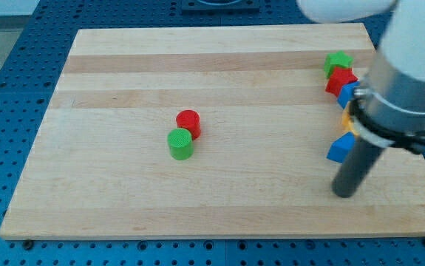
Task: Push the blue triangle towards the bottom of the yellow heart
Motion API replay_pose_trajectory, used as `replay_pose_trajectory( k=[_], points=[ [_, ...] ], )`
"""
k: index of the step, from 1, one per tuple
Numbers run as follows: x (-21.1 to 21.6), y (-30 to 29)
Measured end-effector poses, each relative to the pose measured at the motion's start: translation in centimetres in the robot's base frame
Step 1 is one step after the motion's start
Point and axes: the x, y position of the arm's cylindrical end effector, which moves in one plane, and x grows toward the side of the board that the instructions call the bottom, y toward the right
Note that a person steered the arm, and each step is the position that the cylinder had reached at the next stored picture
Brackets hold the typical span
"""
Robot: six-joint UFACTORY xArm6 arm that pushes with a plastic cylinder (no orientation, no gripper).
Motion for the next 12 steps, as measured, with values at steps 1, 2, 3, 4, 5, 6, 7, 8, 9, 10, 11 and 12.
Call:
replay_pose_trajectory(
  k=[1, 2, 3, 4, 5, 6, 7, 8, 9, 10, 11, 12],
  points=[
    [-3.4, -4.2],
    [-8.1, -6.1],
    [-8.8, -4.0],
    [-6.8, -1.9],
    [-6.4, -1.2],
    [-5.4, 0.5],
    [-4.2, 1.8],
    [-3.1, 2.9],
    [-3.1, 3.7],
    [-2.5, 3.6],
    [-0.3, 3.8],
    [-0.1, 5.6]
  ],
)
